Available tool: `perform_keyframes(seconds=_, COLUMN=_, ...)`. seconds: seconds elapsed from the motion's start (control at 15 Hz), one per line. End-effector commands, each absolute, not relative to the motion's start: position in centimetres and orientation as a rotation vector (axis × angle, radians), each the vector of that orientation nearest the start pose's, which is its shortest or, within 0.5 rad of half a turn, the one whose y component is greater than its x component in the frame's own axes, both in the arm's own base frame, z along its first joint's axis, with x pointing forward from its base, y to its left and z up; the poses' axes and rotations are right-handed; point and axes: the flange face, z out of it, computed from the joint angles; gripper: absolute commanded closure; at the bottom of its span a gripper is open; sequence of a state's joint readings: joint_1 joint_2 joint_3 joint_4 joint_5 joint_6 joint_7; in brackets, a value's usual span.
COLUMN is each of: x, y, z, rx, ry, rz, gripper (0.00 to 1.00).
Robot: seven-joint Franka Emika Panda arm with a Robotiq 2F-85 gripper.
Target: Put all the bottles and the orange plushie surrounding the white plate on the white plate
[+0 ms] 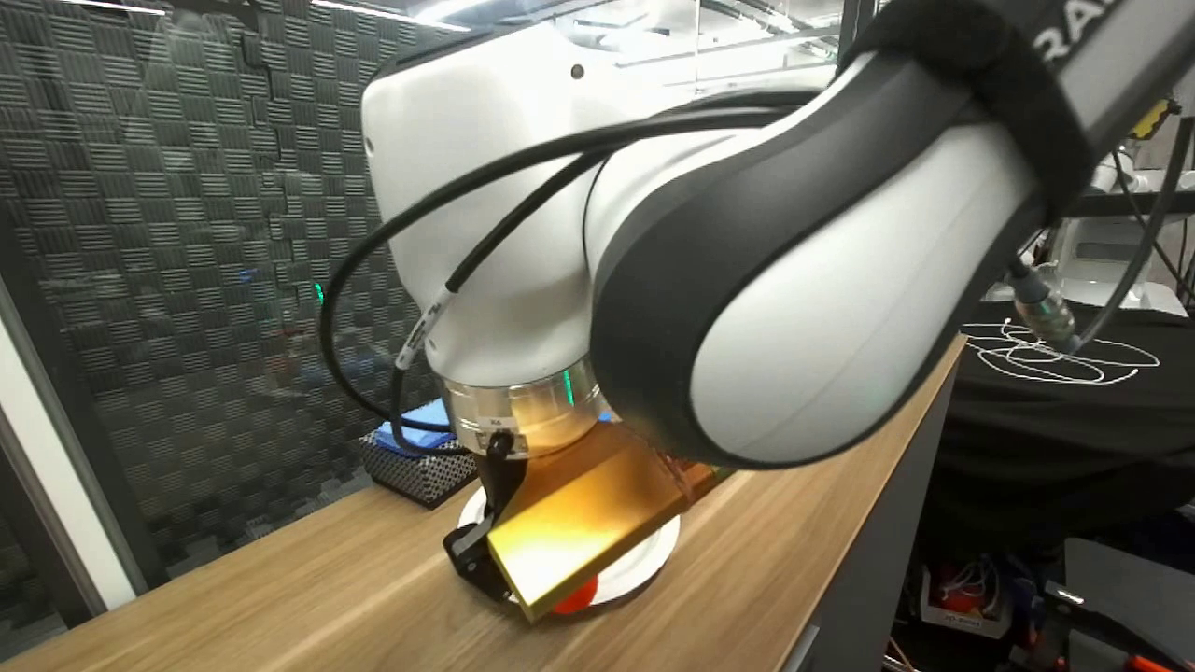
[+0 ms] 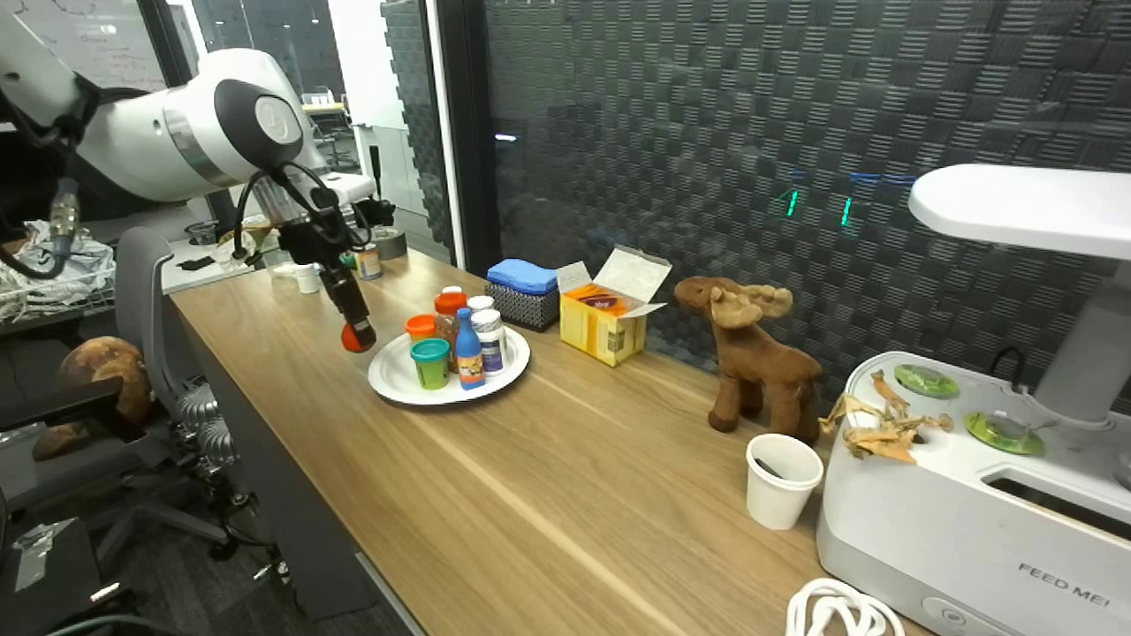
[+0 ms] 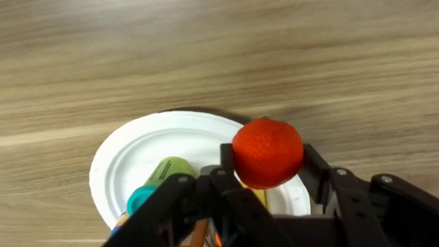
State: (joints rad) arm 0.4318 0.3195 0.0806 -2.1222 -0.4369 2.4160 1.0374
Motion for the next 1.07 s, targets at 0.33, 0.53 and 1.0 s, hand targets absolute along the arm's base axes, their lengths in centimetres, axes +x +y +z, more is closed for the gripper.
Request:
perform_keyframes(seconds=0.33, x=50.8, y=27.3, z=25.1, rx=-3.359, ry=0.423, rz=-0.591, gripper=0.74)
perform_keyframes(seconds=0.53, x=50.4, y=27.5, z=24.6, rx=-3.364, ry=0.413, rz=-0.626, gripper=0.24)
perform_keyframes(seconds=1.0, x=49.1, y=28.0, z=26.1, rx=-3.349, ry=0.381, rz=-0.640, gripper=0.00)
